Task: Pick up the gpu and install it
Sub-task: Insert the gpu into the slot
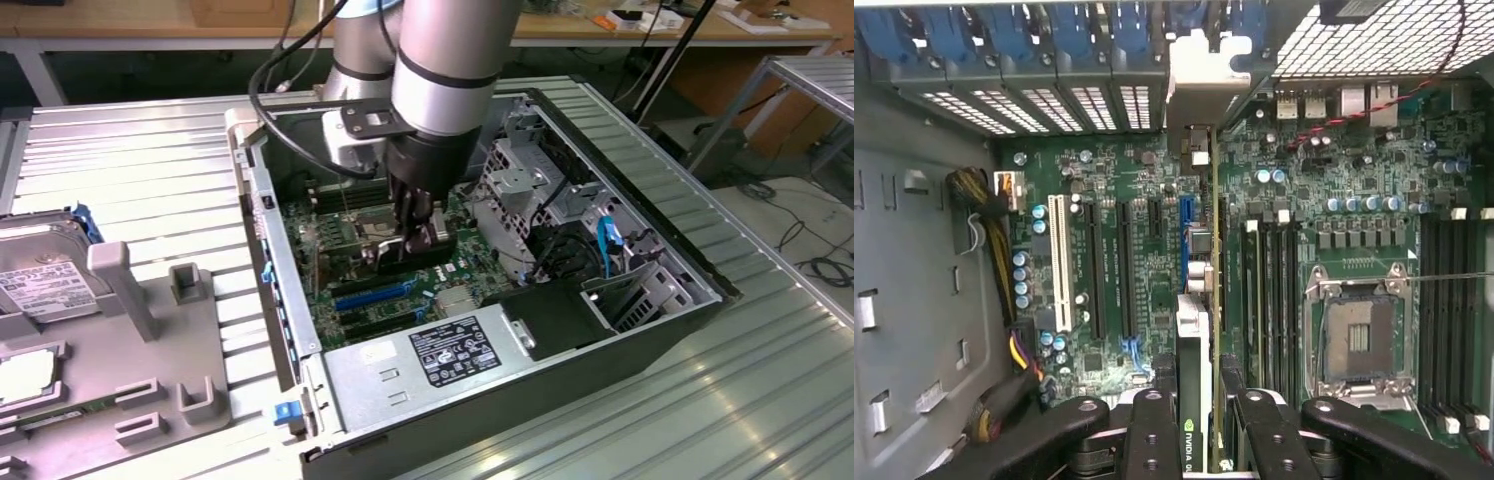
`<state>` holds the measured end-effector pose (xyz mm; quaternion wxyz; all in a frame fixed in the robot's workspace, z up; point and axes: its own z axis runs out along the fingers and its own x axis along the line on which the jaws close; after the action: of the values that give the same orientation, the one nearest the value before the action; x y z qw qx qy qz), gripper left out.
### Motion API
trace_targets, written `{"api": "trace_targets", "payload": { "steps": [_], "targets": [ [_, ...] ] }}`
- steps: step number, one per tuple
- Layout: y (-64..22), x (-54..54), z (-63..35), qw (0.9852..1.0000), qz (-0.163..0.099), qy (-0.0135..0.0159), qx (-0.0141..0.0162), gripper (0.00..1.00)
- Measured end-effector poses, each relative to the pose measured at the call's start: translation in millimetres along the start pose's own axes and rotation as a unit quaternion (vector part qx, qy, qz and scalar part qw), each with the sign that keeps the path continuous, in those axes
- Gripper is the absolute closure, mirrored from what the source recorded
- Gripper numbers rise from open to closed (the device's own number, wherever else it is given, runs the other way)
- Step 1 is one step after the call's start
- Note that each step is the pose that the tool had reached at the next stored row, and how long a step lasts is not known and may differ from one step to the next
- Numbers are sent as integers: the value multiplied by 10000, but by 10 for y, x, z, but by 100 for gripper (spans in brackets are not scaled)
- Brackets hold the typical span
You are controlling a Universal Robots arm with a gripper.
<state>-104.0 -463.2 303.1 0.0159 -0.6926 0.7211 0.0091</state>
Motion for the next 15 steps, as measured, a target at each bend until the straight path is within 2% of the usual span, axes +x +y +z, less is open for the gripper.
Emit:
{"api": "trace_targets", "payload": {
  "steps": [3,12,15],
  "targets": [
    [89,6,51,10000,0,1,0,73],
    [198,13,126,10000,0,0,3,73],
    [205,13,131,10000,-1,1,3,73]
  ]
}}
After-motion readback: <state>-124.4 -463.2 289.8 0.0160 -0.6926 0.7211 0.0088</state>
